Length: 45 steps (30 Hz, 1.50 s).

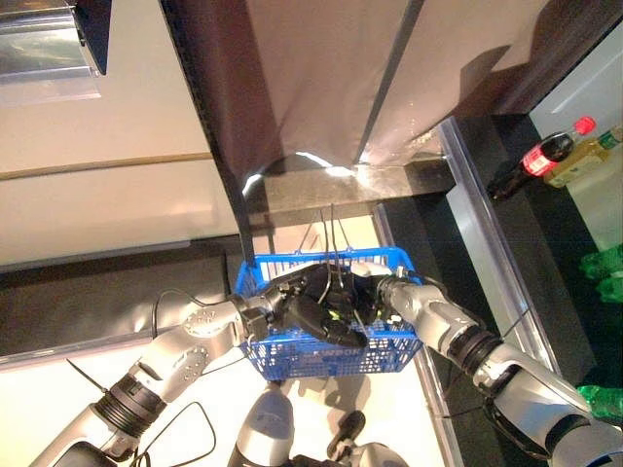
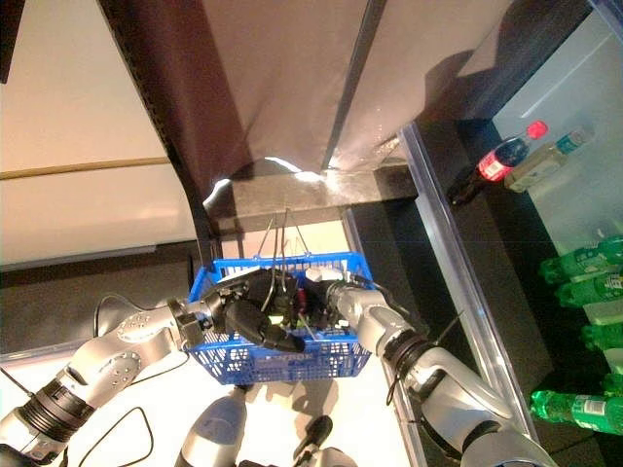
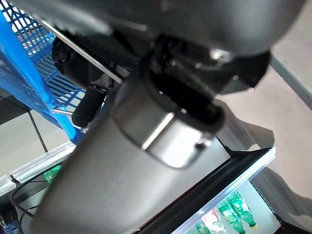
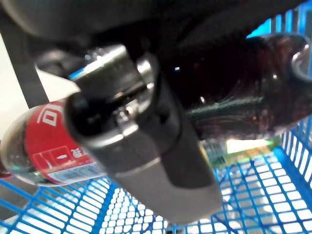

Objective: Pick up the drink and place into the basket.

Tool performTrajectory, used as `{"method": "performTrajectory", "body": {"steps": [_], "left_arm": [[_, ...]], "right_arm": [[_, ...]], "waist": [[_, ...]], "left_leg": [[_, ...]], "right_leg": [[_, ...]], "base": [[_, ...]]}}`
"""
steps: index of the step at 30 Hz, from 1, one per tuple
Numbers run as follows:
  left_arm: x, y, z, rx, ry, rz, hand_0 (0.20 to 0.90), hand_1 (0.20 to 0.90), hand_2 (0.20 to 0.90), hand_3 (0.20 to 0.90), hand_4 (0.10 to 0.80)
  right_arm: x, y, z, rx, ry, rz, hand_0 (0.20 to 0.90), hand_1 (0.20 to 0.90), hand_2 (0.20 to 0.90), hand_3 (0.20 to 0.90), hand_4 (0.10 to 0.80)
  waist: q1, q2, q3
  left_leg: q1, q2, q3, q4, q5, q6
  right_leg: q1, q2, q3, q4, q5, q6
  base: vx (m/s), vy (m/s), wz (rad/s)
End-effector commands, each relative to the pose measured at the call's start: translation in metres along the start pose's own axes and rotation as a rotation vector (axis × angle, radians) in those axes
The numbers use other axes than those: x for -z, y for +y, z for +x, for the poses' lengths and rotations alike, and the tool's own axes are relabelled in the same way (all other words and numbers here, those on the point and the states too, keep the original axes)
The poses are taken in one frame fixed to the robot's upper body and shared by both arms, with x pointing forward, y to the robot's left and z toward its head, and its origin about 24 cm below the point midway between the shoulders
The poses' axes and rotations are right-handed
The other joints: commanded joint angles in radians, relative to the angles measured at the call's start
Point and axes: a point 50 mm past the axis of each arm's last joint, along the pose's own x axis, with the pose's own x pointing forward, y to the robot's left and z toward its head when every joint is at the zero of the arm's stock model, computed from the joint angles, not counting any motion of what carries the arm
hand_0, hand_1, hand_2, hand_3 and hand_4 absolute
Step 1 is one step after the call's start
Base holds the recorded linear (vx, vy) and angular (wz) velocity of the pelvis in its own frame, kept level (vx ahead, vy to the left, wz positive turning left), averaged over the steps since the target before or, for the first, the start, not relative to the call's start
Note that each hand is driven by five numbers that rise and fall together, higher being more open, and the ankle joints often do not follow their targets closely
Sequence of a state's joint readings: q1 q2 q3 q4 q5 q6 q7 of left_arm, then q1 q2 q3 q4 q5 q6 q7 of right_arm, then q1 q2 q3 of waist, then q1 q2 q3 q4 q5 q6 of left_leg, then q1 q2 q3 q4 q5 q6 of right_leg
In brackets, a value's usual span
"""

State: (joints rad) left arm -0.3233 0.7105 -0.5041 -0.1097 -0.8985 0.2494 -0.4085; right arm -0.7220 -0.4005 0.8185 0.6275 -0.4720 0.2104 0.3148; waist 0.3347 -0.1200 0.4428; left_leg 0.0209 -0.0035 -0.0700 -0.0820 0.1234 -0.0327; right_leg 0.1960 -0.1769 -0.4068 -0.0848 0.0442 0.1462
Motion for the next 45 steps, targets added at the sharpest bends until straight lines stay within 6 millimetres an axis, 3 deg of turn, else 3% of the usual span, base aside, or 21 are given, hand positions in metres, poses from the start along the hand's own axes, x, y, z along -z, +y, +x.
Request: {"method": "performTrajectory", "body": {"steps": [1,9,22,38,39,40,41,45], "left_arm": [[-0.096,-0.146,0.016,0.897,-0.702,0.073,0.3,0.3,0.3,0.2,0.1],[-0.102,-0.159,0.015,1.022,-0.72,0.035,0.3,0.3,0.3,0.2,0.1],[-0.084,-0.178,0.023,1.188,-0.568,-0.096,0.3,0.3,0.3,0.2,0.1],[-0.074,-0.183,0.022,1.223,-0.544,-0.111,0.3,0.3,0.3,0.2,0.1],[-0.074,-0.183,0.022,1.224,-0.544,-0.113,0.3,0.3,0.3,0.2,0.1],[-0.074,-0.183,0.022,1.222,-0.543,-0.114,0.3,0.3,0.3,0.2,0.1],[-0.074,-0.182,0.022,1.221,-0.542,-0.114,0.3,0.3,0.3,0.2,0.1],[-0.073,-0.182,0.021,1.218,-0.544,-0.112,0.3,0.3,0.3,0.2,0.1]], "right_arm": [[-0.02,0.017,0.011,-0.062,-0.038,-0.093,0.3,0.3,0.3,0.2,0.1],[-0.025,0.029,0.015,-0.094,-0.057,-0.085,0.3,0.3,0.3,0.2,0.1],[-0.028,0.033,0.016,-0.109,-0.064,-0.14,0.3,0.3,0.3,0.2,0.1],[-0.038,0.044,0.019,-0.148,-0.047,-0.27,0.3,0.3,0.3,0.2,0.1],[-0.037,0.046,0.019,-0.148,-0.041,-0.264,0.319,0.319,0.319,0.222,0.122],[-0.037,0.047,0.019,-0.144,-0.034,-0.255,0.568,0.568,0.568,0.513,0.413],[-0.037,0.048,0.02,-0.143,-0.033,-0.248,0.9,0.9,0.9,0.9,0.8],[-0.034,0.05,0.02,-0.136,-0.026,-0.229,0.9,0.9,0.9,0.9,0.8]], "waist": [[-0.009,-0.017,-0.386],[-0.011,-0.023,-0.392],[-0.023,-0.022,-0.398],[-0.004,-0.023,-0.396],[-0.002,-0.024,-0.395],[-0.001,-0.024,-0.396],[0.0,-0.025,-0.397],[0.001,-0.026,-0.396]], "left_leg": [[0.088,0.052,0.127,-0.005,-0.128,-0.029],[0.09,0.05,0.124,-0.005,-0.132,-0.029],[0.091,0.047,0.128,-0.005,-0.135,-0.027],[0.091,0.043,0.113,-0.005,-0.135,-0.026],[0.092,0.044,0.111,-0.005,-0.136,-0.026],[0.092,0.044,0.11,-0.005,-0.136,-0.026],[0.092,0.044,0.109,-0.005,-0.136,-0.026],[0.092,0.044,0.109,-0.005,-0.135,-0.026]], "right_leg": [[-0.025,0.006,0.001,-0.002,0.019,0.016],[-0.024,0.009,0.004,-0.002,0.018,0.015],[-0.028,0.011,0.02,-0.002,0.017,0.014],[-0.023,0.014,0.018,-0.002,0.013,0.01],[-0.022,0.014,0.018,-0.002,0.012,0.01],[-0.021,0.015,0.018,-0.002,0.012,0.01],[-0.021,0.016,0.018,-0.002,0.012,0.01],[-0.021,0.017,0.019,-0.002,0.014,0.011]], "base": [[0.0,0.0,0.0],[0.011,-0.007,0.03],[0.0,0.0,0.0],[0.001,-0.001,0.0],[0.0,0.0,0.0],[0.0,0.0,0.0],[0.0,0.0,0.0],[0.0,0.0,0.0]]}}
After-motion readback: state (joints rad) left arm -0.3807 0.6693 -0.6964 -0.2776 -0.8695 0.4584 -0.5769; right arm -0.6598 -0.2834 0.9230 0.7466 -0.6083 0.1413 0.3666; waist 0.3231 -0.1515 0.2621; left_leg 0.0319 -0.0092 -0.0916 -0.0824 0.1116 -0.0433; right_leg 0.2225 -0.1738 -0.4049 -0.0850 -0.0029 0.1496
